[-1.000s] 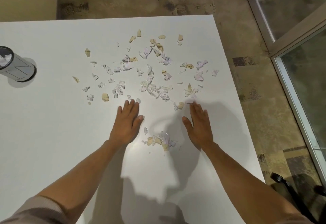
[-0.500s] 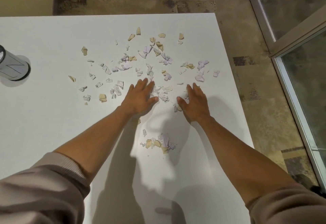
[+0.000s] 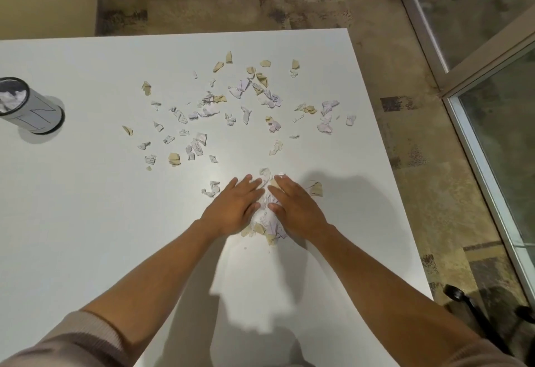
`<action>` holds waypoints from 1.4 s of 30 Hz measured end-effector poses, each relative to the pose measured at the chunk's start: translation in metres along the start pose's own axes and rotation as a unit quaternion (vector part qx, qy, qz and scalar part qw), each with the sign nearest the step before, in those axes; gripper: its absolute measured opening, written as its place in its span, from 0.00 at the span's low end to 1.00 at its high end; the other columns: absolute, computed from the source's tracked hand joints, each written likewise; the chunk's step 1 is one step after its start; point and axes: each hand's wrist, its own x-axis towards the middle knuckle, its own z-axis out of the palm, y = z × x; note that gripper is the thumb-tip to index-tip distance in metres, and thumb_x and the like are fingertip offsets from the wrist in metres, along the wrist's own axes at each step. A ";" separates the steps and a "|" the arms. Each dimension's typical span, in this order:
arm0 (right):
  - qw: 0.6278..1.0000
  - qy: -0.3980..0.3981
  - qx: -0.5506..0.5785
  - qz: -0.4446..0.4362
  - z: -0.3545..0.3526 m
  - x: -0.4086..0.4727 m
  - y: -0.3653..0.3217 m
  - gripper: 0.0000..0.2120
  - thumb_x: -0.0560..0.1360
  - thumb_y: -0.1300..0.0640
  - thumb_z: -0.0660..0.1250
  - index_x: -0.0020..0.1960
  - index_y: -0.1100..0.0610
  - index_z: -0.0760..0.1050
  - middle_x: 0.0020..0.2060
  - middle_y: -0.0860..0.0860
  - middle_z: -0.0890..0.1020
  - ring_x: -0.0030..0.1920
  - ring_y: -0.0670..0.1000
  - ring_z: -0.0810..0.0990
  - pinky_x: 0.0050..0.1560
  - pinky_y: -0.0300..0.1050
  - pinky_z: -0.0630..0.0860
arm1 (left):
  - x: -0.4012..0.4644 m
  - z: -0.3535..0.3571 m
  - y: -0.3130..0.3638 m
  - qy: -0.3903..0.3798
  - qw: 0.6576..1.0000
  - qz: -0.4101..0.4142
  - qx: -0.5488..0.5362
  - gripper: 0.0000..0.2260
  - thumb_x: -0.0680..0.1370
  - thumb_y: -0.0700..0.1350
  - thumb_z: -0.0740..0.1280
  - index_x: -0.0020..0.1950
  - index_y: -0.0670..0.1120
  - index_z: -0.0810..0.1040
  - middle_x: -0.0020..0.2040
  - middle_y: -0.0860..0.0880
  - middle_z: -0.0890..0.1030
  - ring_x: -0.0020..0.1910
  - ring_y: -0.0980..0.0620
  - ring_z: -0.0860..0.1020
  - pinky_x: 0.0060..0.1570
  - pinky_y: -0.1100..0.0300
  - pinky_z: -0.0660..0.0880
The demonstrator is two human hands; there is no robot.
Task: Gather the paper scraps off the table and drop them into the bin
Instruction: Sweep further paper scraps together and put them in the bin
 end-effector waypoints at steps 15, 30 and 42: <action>0.951 -0.043 0.011 0.306 -0.030 -0.041 0.006 0.38 0.75 0.29 0.53 0.77 0.50 0.58 0.77 0.56 0.60 0.76 0.61 0.57 0.71 0.56 0.63 | -0.065 0.008 0.028 0.027 0.981 -0.173 -0.079 0.43 0.73 0.71 0.60 0.78 0.44 0.59 0.78 0.40 0.57 0.78 0.40 0.54 0.75 0.46 0.54; 0.977 -0.124 -0.030 0.169 -0.009 -0.059 -0.048 0.40 0.68 0.32 0.67 0.75 0.45 0.62 0.75 0.54 0.62 0.68 0.59 0.66 0.61 0.52 0.72 | -0.054 0.030 0.047 -0.002 0.995 -0.095 0.000 0.23 0.77 0.53 0.69 0.71 0.49 0.73 0.76 0.43 0.64 0.77 0.39 0.59 0.71 0.46 0.65; 0.988 -0.050 -0.024 0.142 -0.012 -0.062 -0.087 0.12 0.66 0.69 0.72 0.48 0.59 0.81 0.46 0.55 0.81 0.44 0.59 0.80 0.27 0.42 0.72 | -0.062 0.021 0.059 0.071 0.994 -0.088 -0.008 0.07 0.78 0.40 0.67 0.46 0.42 0.84 0.51 0.46 0.83 0.54 0.42 0.77 0.47 0.54 0.78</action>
